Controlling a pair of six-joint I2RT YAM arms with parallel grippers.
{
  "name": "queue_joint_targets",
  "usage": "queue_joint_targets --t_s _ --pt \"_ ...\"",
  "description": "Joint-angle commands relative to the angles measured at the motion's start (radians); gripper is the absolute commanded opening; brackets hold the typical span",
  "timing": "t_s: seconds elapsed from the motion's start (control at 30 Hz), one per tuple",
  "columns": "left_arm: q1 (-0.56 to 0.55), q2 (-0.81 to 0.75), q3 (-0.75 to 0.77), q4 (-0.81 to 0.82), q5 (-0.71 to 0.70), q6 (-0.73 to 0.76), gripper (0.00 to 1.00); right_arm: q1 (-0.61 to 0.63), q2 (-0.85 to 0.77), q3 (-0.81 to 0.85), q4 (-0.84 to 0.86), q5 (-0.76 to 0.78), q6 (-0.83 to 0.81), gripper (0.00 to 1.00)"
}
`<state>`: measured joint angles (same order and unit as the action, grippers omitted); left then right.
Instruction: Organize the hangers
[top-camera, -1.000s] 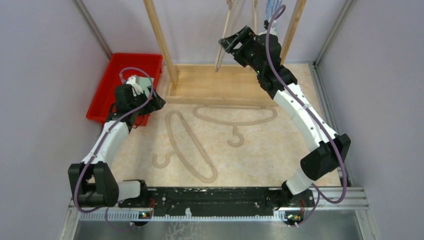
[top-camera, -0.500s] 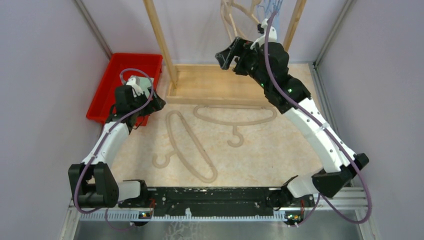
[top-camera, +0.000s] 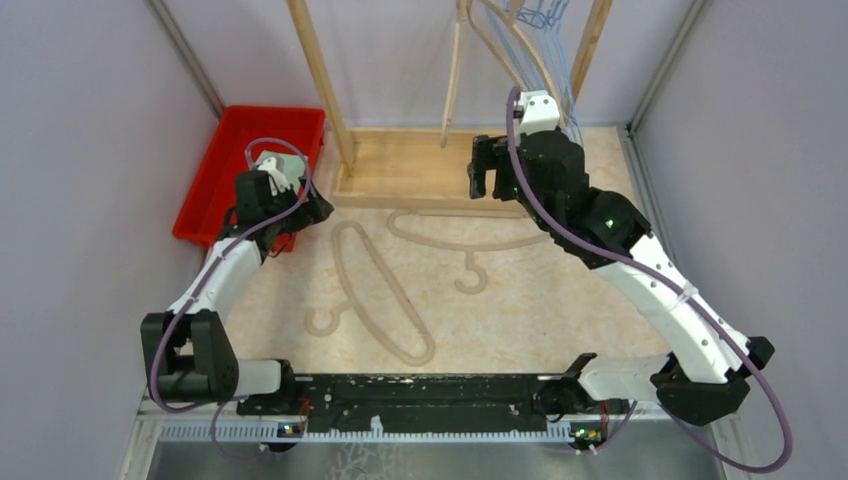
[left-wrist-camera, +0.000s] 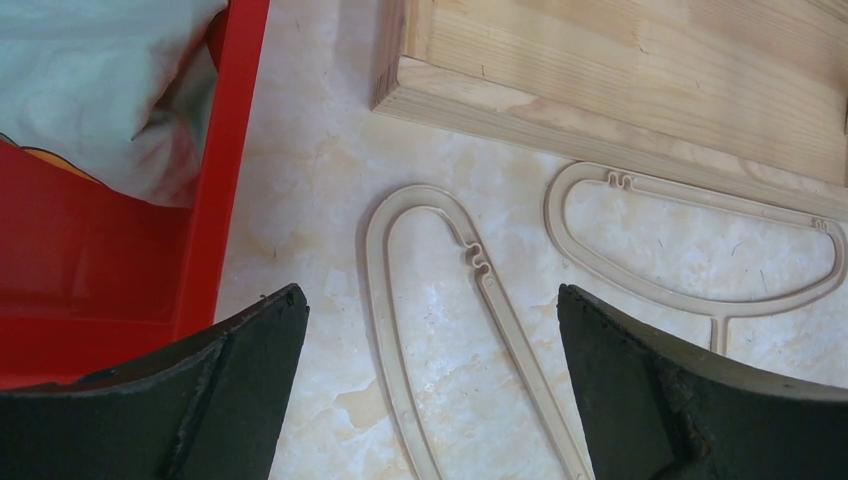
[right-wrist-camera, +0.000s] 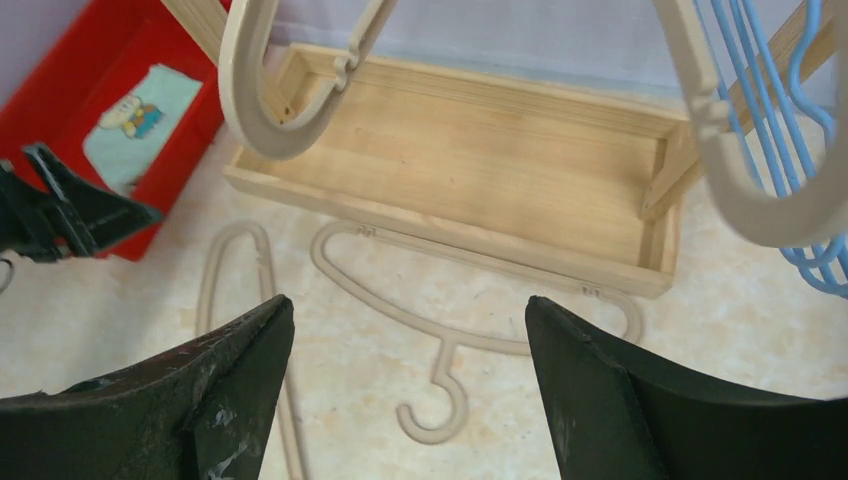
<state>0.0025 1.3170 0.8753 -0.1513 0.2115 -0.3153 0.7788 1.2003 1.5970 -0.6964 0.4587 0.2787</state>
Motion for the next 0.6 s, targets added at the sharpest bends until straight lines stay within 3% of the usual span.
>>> queue_joint_targets --t_s 0.0,0.23,0.57 --pt "0.002 0.023 0.01 0.031 0.019 0.01 1.0 0.01 0.007 0.007 -0.093 -0.04 -0.139 0.84" --pt "0.002 0.051 0.004 0.036 0.022 0.006 1.0 0.01 0.0 -0.126 -0.12 -0.291 -0.179 0.82" --pt "0.002 0.077 0.017 0.044 0.03 0.011 1.0 0.01 0.017 -0.315 -0.072 -0.391 -0.219 0.81"
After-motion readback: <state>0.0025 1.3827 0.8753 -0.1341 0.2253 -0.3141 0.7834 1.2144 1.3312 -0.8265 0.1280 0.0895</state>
